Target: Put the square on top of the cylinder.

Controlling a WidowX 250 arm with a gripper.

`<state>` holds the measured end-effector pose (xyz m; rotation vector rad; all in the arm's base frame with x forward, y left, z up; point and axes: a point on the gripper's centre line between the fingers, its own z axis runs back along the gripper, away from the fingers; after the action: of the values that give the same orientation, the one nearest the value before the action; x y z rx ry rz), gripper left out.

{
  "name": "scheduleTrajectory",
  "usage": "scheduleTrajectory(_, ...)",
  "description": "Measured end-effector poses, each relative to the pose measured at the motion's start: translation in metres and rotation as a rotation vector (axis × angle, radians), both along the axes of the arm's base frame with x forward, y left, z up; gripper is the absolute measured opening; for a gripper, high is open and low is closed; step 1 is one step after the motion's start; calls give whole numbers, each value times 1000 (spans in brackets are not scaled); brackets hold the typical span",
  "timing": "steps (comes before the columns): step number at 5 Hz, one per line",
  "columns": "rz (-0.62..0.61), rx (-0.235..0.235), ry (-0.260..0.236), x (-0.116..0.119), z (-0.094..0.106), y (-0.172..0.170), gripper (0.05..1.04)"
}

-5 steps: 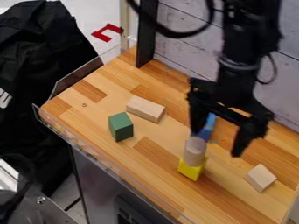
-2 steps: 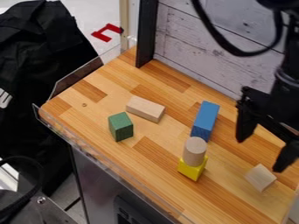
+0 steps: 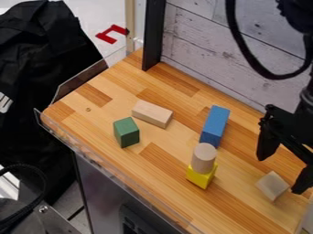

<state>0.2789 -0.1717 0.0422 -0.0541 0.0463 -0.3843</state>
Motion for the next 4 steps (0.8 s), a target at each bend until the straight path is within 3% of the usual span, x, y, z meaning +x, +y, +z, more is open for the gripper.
scheduleTrajectory(2,44,28,43,4,-30,10,1000)
scheduleTrajectory(4,51,28,53,9,-33,12,1000)
